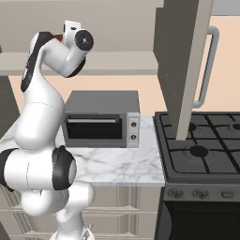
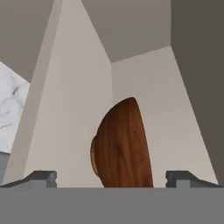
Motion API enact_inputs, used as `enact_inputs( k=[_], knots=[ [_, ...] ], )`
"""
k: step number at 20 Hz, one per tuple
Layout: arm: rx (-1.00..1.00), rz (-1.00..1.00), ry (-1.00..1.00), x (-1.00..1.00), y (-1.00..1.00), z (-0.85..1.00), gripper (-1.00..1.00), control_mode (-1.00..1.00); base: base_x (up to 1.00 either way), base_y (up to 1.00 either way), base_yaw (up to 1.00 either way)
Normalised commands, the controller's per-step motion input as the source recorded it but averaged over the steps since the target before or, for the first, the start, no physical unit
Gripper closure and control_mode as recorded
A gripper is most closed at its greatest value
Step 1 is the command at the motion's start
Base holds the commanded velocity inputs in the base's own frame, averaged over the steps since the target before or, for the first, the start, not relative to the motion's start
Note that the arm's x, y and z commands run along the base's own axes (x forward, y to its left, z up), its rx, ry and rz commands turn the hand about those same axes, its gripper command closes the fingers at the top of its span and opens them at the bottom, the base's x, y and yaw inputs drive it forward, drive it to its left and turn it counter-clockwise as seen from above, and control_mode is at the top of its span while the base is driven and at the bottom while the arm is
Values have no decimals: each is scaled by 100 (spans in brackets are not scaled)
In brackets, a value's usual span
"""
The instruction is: Pick up the bowls from the cabinet and place each bowl in front of a stool on the dining counter.
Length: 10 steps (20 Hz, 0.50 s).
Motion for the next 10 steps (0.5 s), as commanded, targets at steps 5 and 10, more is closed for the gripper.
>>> enact_inputs(
  k=[5, 10],
  knots=[
    [-10, 0, 0, 40, 5, 0, -100, -100, 0, 0, 0],
    [-8, -2, 4, 36, 22, 0, -100, -100, 0, 0, 0]
  ],
)
